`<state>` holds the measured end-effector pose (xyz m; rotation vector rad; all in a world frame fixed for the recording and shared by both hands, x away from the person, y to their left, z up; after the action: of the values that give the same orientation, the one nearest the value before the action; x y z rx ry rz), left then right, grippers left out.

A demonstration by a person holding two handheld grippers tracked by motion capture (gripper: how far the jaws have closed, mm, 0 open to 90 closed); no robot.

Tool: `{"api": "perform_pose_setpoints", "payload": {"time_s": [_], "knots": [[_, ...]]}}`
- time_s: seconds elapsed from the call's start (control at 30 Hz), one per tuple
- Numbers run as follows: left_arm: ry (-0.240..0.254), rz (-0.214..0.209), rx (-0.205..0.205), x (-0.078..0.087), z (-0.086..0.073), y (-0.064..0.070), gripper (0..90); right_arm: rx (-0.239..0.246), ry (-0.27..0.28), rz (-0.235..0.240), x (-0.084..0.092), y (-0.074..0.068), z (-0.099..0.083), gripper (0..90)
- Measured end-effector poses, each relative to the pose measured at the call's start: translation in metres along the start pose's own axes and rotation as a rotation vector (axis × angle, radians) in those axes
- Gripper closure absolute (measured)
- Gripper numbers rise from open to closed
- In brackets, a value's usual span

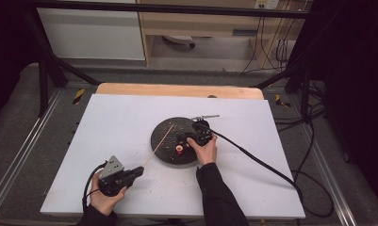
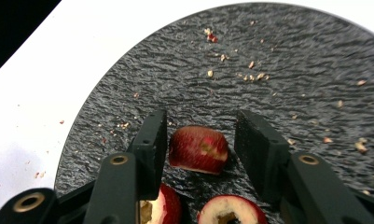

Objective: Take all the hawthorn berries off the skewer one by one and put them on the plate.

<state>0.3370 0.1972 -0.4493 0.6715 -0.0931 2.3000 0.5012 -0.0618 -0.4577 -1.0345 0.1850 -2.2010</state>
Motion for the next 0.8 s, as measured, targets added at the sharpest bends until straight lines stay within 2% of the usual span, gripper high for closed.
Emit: {"api": "perform_pose_setpoints", "payload": {"time_s": [0.27, 0.43, 0.6, 0.8], "knots": [[-0.001, 0.001, 0.001, 0.0, 0.0, 0.0, 88.0, 0.061, 0.032, -0.001, 0.019, -0.007, 0.004, 39.5], [-0.004, 0.001, 0.004, -0.001, 0.0, 0.0, 88.0, 0.093, 0.054, 0.006, 0.034, -0.009, 0.003, 26.6], [-0.005, 0.002, 0.005, -0.002, 0.0, 0.0, 88.0, 0.138, 0.072, -0.001, 0.049, -0.007, -0.004, 14.0], [-0.009, 0.001, 0.006, -0.002, 0.001, 0.001, 88.0, 0.196, 0.063, -0.021, 0.066, -0.003, -0.017, 5.9]]}}
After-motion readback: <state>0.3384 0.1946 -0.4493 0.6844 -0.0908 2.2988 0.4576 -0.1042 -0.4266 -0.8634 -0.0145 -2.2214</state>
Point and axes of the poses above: each handheld gripper's, and its own axes: x roughly backward along the jaws, z roughly out of its top, y roughly to its right, the point moved 3 cm from there along -x, roughly forward along the jaws
